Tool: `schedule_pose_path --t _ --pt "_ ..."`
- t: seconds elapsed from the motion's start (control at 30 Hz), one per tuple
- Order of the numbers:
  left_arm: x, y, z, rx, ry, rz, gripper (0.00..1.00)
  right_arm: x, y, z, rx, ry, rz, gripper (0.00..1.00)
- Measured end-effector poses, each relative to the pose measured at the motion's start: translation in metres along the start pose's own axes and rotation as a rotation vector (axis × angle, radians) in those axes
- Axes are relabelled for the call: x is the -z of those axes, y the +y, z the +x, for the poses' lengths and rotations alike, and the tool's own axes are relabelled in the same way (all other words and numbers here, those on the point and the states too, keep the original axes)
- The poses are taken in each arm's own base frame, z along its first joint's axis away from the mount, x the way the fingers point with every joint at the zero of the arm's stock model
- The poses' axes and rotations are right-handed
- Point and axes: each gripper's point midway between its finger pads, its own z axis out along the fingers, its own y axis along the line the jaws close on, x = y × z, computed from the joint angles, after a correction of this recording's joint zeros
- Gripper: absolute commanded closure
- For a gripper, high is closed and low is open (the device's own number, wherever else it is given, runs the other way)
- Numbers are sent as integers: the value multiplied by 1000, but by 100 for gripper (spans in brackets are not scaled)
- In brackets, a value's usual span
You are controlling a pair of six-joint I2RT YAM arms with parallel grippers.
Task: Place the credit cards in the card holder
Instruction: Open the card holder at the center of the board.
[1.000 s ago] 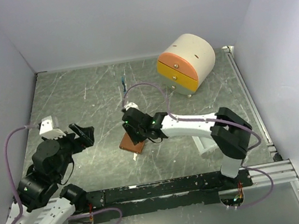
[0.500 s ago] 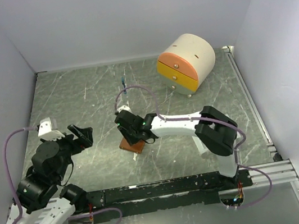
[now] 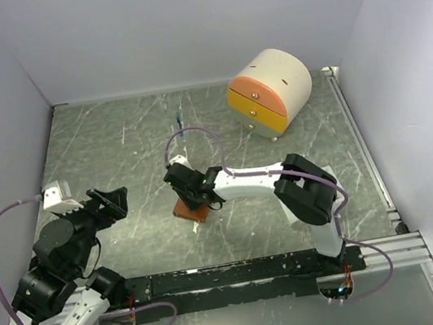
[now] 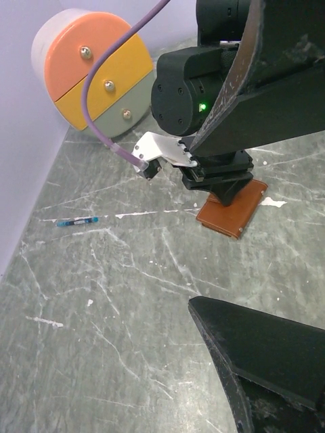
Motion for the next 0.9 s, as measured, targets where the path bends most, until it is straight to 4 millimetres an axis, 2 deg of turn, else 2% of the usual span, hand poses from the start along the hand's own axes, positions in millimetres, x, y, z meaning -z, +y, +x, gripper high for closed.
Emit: schedule_pose_path --t 0.33,0.53,0.73,0.9 --pt "-1 0 1 5 3 0 7 1 -4 -1 -5 -18 27 99" --pt "-9 -2 16 9 62 -10 9 5 -5 -2 -36 -36 21 100" --pt "-25 -10 45 27 192 -24 12 12 -6 2 -69 -54 12 100" --pt "-34 -13 97 65 369 -14 19 30 -12 11 -99 -71 -6 100"
